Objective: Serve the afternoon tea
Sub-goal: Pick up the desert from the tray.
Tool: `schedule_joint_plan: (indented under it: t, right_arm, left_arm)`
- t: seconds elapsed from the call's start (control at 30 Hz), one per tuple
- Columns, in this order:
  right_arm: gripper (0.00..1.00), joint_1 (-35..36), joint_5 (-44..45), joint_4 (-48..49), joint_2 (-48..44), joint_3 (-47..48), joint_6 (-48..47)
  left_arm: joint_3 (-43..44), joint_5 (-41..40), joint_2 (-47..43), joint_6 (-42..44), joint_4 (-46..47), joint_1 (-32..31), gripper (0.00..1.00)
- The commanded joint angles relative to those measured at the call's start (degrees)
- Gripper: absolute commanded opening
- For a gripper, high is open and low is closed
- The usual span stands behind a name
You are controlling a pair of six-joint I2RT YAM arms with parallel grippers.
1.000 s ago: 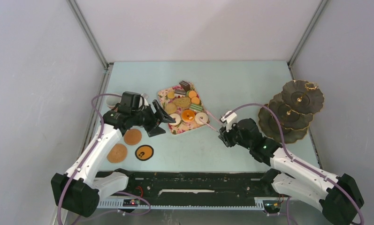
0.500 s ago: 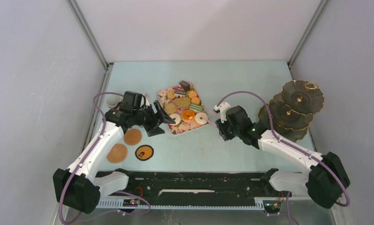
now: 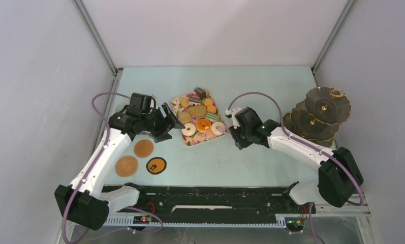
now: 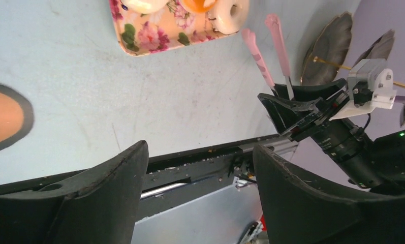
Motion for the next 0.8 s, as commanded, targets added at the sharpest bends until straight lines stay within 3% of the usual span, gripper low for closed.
schedule_joint_plan:
  t: [0.0,0.13,0.3,0.53,0.77]
  right_arm:
    - [0.27,0.39,0.3,-5.03,1.07,5.04,1.29]
    - [0.28,0.33,0.08,-7.88,0.64,6.89,1.58]
    - [0.29,-0.29,-1.1,-10.61,1.67,9.86,1.87]
    - [0.29,-1.65,-2.96,-14.47,8.43,14.28,-1.75]
    - [0.34,1.53,2.64,-17.18,13.32,18.1,-4.98]
  left_arm:
    - [3.11,-7.95,-3.85,4.05,-3.54,-0.4,0.8]
    - [5.11,-14.93,-6.43,7.21,-2.99,-0.89,0.84]
    - [2.66,-14.83,-9.42,8.11,1.94,-1.26,0.9]
    - [9.6,-19.1,-6.27,15.33,-8.02,-1.29,0.9]
    - [15.44,-19.87,-3.89,21.02,-7.0,-1.31,0.89]
